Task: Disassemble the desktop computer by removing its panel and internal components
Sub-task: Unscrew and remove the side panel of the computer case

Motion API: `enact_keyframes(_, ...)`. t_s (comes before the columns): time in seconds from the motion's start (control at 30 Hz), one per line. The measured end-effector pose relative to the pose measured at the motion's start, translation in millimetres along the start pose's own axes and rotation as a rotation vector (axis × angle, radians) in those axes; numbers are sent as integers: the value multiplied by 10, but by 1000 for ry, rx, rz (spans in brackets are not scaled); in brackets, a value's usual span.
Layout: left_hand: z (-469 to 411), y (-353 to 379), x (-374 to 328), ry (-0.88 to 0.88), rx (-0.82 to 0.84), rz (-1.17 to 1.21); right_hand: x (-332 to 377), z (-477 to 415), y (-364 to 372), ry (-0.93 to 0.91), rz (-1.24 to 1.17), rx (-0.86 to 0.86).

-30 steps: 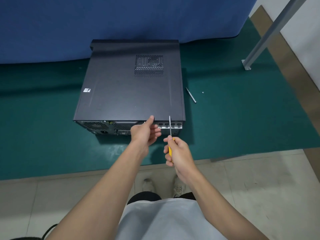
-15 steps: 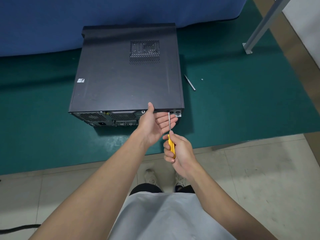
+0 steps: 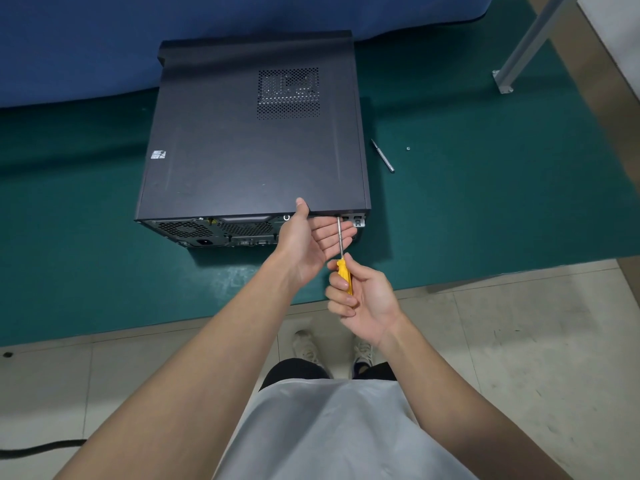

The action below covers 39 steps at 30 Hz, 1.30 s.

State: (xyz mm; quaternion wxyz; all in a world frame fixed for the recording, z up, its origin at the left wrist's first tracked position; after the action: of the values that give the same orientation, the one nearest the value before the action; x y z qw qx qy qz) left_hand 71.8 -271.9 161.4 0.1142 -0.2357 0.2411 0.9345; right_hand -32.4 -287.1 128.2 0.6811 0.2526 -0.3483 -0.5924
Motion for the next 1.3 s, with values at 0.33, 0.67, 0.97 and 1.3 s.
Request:
enact_keyframes(0.33, -14, -8, 1, 8, -31, -9, -23, -4, 53, 57, -233, 124)
enact_keyframes(0.67, -42, -4, 26, 23, -59, -49, 144, 81, 211, -427, 1300, -589)
enact_keyframes(0.97, 8, 96, 24, 181, -242, -265, 167, 175, 149, -198, 594, -304)
enact_keyframes(1.3, 43, 58, -19, 228, -324, -381, 89, 226, 160, -197, 737, -327)
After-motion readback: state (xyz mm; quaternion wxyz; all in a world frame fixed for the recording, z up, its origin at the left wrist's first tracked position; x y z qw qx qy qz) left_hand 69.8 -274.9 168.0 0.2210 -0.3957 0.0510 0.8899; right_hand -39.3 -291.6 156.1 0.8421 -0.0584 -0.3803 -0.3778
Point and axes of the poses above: each hand's wrist, its own z-axis away from the middle knuckle, its own y-axis out of the palm, x = y × z, the point moved 5 cm from there along -z, towards the middle knuckle, and after that the axes turned 3 degrees about -z, right-handed, at the moved point
